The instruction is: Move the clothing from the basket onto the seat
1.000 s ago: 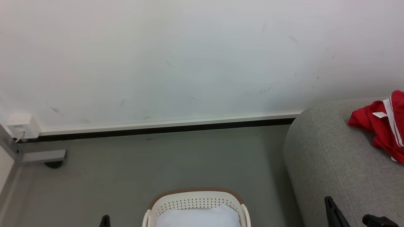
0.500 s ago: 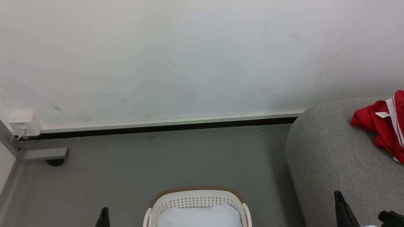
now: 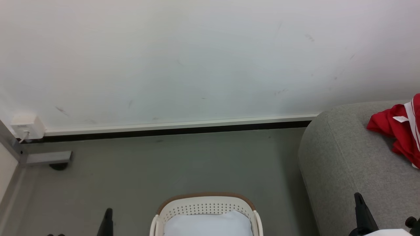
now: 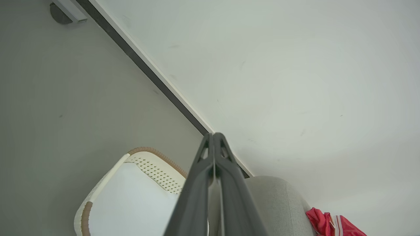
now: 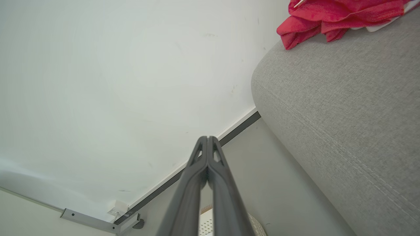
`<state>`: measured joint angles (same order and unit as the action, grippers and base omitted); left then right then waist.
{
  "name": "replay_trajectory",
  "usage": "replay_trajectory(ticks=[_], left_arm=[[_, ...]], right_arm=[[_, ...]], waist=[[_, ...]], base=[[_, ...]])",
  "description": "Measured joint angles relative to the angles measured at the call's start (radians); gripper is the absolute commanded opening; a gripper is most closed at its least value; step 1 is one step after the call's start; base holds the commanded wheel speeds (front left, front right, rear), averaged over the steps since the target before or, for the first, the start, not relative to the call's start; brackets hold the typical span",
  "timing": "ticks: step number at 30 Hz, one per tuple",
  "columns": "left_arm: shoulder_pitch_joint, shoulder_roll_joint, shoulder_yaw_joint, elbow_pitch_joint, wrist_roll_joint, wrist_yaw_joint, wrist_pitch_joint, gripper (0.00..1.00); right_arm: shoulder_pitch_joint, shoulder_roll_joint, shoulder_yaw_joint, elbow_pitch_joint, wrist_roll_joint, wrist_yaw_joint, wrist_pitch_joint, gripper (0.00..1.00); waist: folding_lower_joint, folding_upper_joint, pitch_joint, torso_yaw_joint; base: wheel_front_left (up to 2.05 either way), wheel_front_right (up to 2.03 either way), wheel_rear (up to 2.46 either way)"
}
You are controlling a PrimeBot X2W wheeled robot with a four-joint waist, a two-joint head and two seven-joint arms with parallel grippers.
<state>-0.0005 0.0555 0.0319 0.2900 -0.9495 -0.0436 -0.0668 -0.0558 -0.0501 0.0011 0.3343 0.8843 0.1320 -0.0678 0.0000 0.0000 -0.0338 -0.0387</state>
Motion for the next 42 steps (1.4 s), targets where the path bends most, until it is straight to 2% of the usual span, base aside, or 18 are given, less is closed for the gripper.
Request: replay_trajectory(ticks=[19, 42], left_arm=[[-0.033, -0.002, 0.025, -0.012, -0.201, -0.026, 0.057, 0.0], [-0.062, -0.004, 0.051, -0.026, -0.4, -0.05, 0.111, 0.0]], right_arm=[[-0.013, 0.0, -0.035, -0.026, 0.224, 0.0, 0.058, 0.0], [-0.026, 0.0, -0.071, -0.054, 0.442, 0.0, 0.112, 0.0]], waist=[[0.0, 0.0, 0.009, 0.009], [0.0, 0.0, 0.02, 0.021]], base=[[0.0, 0.0, 0.0], [0.0, 0.0, 0.0]])
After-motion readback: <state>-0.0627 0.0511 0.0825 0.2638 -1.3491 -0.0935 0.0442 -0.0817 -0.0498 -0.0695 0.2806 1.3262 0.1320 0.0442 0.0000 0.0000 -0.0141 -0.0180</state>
